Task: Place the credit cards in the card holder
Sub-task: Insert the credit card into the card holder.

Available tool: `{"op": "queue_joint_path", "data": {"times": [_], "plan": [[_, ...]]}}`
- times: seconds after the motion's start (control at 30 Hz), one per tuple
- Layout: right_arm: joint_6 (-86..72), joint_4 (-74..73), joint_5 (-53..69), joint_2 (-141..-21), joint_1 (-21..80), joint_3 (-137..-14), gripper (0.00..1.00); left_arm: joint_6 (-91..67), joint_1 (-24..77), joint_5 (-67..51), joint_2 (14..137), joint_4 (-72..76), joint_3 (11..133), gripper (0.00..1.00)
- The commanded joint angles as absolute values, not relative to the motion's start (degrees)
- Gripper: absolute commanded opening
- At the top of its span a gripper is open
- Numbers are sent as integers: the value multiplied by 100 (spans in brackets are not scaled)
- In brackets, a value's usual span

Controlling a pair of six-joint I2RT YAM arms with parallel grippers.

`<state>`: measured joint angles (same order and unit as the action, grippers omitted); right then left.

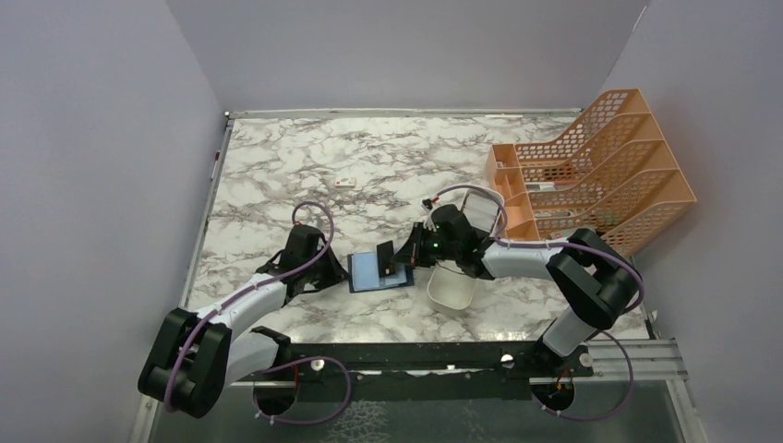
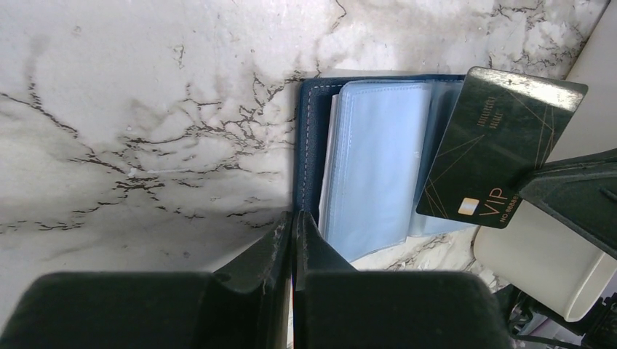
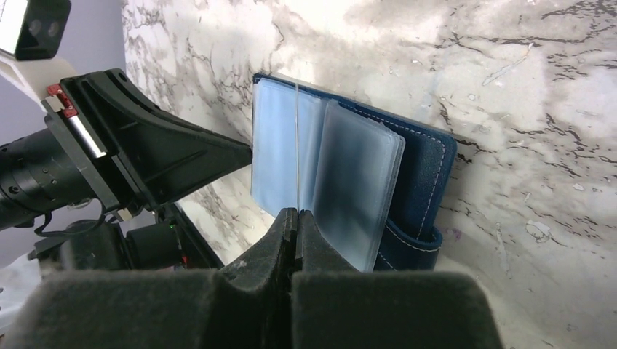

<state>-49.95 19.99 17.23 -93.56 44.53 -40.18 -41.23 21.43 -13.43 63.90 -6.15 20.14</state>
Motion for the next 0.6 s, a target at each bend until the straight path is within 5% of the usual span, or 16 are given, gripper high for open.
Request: {"op": "queue_joint_path", "data": {"times": [0.0, 0.57], "plan": [[-5028, 1822, 1253, -9317, 4553, -4073, 1, -4184, 2137, -1235, 6357, -379, 1911, 6], [-5532, 2404, 1394, -9660, 4711, -3928, 1, -4209, 2136, -1325, 6400, -249, 1803, 7]]}}
